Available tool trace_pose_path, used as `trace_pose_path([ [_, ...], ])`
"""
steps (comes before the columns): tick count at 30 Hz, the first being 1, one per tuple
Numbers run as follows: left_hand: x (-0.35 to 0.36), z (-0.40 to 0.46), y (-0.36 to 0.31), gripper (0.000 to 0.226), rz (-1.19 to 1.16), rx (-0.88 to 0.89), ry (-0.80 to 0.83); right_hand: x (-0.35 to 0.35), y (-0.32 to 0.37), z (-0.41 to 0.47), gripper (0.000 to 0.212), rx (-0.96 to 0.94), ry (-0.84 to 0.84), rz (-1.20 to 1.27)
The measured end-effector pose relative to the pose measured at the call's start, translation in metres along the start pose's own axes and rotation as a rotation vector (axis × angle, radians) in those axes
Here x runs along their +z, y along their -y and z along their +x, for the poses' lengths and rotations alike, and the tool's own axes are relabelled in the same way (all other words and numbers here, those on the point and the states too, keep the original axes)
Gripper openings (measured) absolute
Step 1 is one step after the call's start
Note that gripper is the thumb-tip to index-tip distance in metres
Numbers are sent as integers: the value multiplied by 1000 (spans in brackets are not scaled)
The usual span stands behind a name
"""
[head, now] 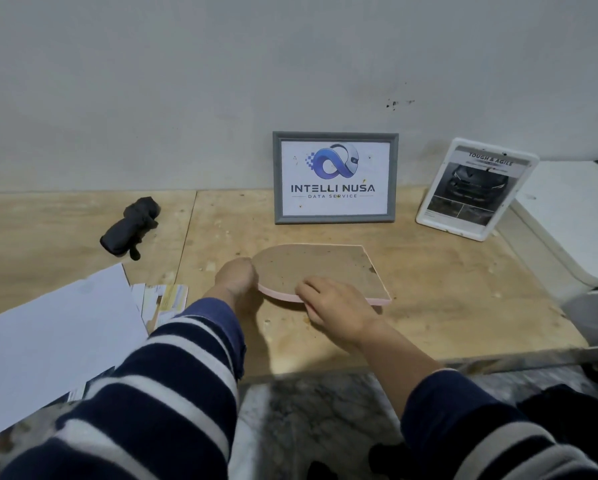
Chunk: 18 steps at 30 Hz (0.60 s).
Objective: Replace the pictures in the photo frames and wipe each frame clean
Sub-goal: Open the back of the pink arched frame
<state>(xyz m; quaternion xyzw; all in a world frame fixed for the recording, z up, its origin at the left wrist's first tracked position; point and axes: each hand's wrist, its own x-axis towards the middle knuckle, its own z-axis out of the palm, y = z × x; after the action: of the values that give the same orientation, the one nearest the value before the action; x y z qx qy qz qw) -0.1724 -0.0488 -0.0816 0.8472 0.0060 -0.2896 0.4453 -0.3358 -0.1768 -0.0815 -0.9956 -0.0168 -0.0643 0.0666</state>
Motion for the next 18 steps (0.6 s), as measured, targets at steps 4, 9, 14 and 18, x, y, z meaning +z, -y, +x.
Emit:
trace_pose_path([
  [4, 4, -6, 15, 48, 99, 11, 13, 17, 1, -10, 20, -46, 72, -36],
  [9, 11, -10, 24, 43, 203, 54, 8, 37, 5, -12, 22, -40, 83, -6],
  [14, 16, -9, 29, 35, 265, 78, 23, 49, 7, -15, 16, -11, 105, 19],
  [18, 18, -7, 30, 32, 292, 75, 4, 54, 8, -19, 34, -43, 98, -33],
])
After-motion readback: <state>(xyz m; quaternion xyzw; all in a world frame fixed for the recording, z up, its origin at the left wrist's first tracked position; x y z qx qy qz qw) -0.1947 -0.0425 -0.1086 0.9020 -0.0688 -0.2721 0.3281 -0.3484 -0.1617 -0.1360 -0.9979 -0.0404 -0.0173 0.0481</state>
